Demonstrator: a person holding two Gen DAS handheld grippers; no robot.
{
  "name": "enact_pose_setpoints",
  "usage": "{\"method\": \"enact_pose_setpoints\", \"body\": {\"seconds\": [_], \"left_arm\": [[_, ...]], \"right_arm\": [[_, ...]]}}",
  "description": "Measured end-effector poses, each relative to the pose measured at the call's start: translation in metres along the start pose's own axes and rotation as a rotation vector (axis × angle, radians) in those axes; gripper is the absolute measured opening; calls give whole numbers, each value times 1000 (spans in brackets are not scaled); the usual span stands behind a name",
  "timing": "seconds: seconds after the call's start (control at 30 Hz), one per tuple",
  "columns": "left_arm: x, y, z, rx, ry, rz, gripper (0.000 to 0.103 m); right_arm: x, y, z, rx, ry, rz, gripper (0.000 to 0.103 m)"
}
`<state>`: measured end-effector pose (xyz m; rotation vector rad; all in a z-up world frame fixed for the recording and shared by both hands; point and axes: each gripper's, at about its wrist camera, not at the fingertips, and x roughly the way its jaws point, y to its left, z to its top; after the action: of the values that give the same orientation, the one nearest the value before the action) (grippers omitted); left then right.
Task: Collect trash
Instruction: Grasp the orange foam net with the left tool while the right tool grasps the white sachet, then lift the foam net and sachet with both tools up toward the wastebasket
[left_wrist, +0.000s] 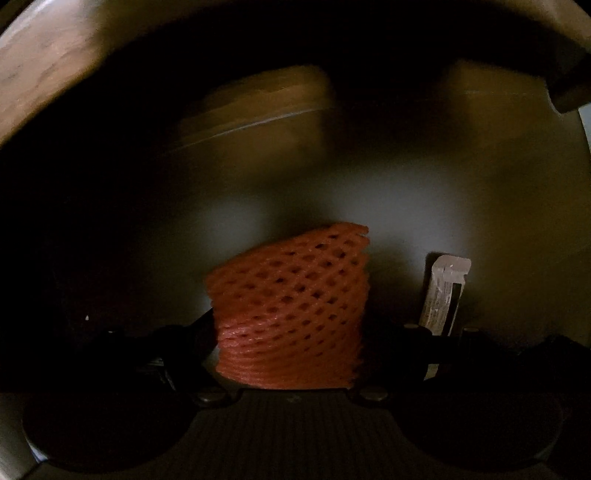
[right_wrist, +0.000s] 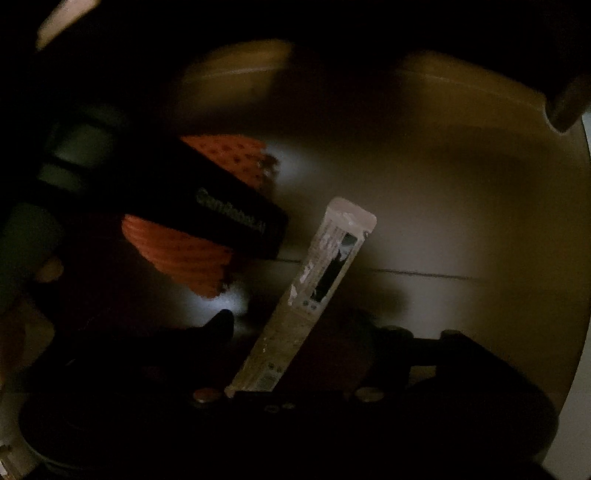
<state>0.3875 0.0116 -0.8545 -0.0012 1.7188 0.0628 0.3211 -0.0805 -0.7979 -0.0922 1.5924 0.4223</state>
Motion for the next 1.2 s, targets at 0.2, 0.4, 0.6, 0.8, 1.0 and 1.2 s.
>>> {"method": "enact_pose_setpoints", "body": {"seconds": [0.2,0.4,0.6,0.8,1.0,1.2], "left_arm": [[-2,1,5,-26,11,-18,58],[-16,13,3,-55,-18,-28,39],[-40,24,-9,-60,-17,-10,37],[-81,16,-26,-24,-38,-3,37],[-109,31,-41,0,-70,-20,37],[-106,32,-38,-52,-72,-7,37]], "right_arm": [[-3,4,2,-28,-21,-58,28],[-6,-5,2,-11,-15,-30,16],[-37,-24,4,16,-48,-10,11],[-86,-22,-4,-52,-124,19,0],[-127,-14,-19,-127,-171,36,0],[-103,-35,1,-101,-80,45,20]]}}
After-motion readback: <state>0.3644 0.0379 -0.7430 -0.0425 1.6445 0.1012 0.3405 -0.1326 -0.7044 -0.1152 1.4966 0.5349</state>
